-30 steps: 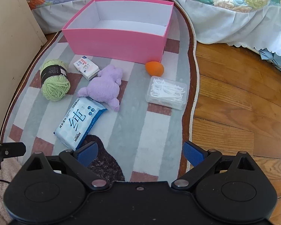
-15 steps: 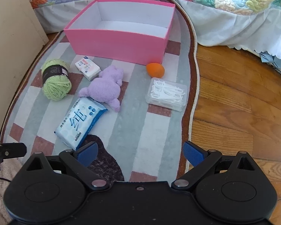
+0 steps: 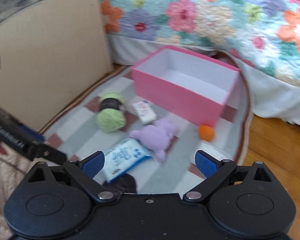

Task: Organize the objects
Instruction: 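Move the left tool toward the white wet-wipes pack, then lower the left tool over the wet-wipes pack and close its fingers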

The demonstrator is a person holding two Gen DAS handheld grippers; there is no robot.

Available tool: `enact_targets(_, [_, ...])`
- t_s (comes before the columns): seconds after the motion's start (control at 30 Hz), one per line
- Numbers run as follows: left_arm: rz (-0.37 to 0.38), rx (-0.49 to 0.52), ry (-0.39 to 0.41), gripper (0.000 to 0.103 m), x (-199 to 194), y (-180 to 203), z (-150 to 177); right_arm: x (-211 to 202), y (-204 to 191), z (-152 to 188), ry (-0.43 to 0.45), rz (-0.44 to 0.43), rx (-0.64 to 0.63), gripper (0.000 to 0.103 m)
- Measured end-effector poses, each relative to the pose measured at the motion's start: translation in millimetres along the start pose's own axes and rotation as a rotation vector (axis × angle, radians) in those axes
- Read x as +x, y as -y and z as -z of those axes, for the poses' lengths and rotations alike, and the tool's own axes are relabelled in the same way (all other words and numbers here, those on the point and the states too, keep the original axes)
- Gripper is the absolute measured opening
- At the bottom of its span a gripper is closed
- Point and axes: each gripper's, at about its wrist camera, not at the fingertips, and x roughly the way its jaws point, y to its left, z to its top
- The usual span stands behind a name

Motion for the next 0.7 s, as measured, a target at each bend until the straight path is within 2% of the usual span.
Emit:
enact_targets(0.13, [0.029, -0.046, -0.010, 0.093, 14.7, -4.9, -5.6, 5.7, 7.5, -7.9, 0.039, -0.061, -0.001, 0.099])
enact_targets(0.23, [0.021, -0.063, -0.021, 0.084, 32.8, -6.0, -12.9, 17.1, 2.4, -10.6, 0.038, -0.107, -0.100, 0.098])
enact_targets(0.3, [0.012, -0.071, -0.028, 0.080, 44.7, -6.0, -16.5, 26.6, -3.7, -9.4, 0.031, -0.107, -0.177, 0.098])
enact_targets(0.47, [0.004, -0.078, -0.018, 0.073, 67.6, -3.7, -18.7, 56.0, -11.0, -5.9, -0.017, -0.182, -0.252, 0.086])
enact_targets(0.7, [0.006, -0.101, 0.075, 0.071, 76.2, -7.9, -21.6, 86.2, -21.3, 4.5, -0.025, -0.241, -0.342, 0.078])
